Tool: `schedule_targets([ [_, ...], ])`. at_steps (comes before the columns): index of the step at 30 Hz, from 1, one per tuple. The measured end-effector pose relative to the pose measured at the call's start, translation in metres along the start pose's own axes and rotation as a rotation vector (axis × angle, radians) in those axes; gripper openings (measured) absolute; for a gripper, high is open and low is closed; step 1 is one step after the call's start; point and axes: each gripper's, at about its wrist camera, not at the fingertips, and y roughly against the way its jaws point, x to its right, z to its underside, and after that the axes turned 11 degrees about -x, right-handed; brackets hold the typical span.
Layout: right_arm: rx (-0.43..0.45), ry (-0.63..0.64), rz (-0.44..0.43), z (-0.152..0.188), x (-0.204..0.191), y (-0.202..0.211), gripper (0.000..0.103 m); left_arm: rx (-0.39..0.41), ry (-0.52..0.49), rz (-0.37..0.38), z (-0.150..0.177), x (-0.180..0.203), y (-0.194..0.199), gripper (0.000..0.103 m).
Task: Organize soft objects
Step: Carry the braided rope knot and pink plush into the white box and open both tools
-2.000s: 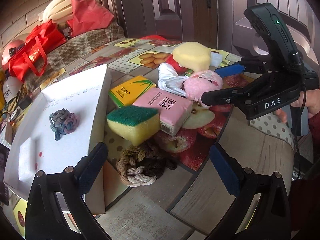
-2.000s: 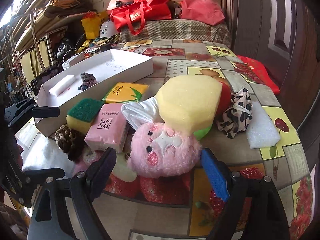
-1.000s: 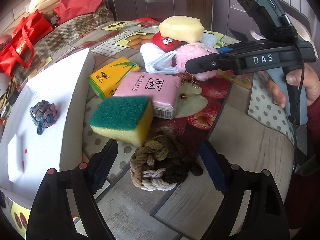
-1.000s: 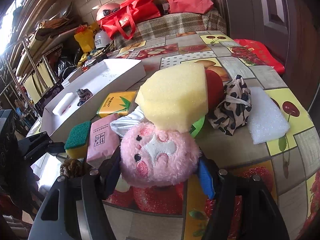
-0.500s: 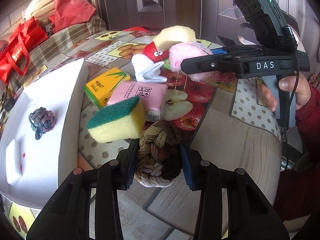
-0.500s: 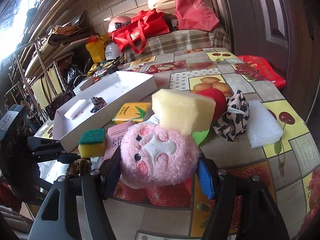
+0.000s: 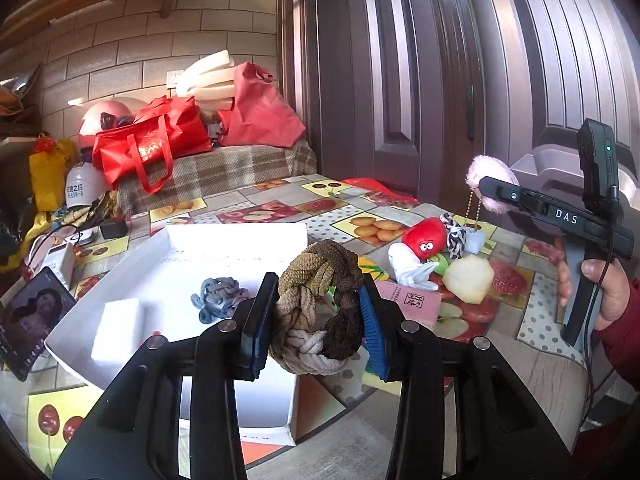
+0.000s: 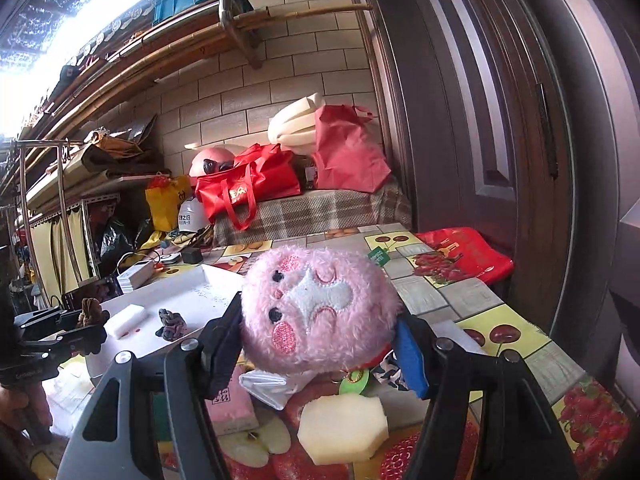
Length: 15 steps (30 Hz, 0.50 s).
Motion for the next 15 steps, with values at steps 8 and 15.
schedule_targets([
  [8,0.006,0.068,-0.008,0.005,-0.023,0.003,0.067,0.004,0.051,-0.058,0.005,-0.018,0.0,0.039],
  [15,-0.007,0.104,-0.06,0.007,-0.046,-0.004,0.067,0.007,0.081,-0.103,0.008,-0.031,-0.001,0.039],
])
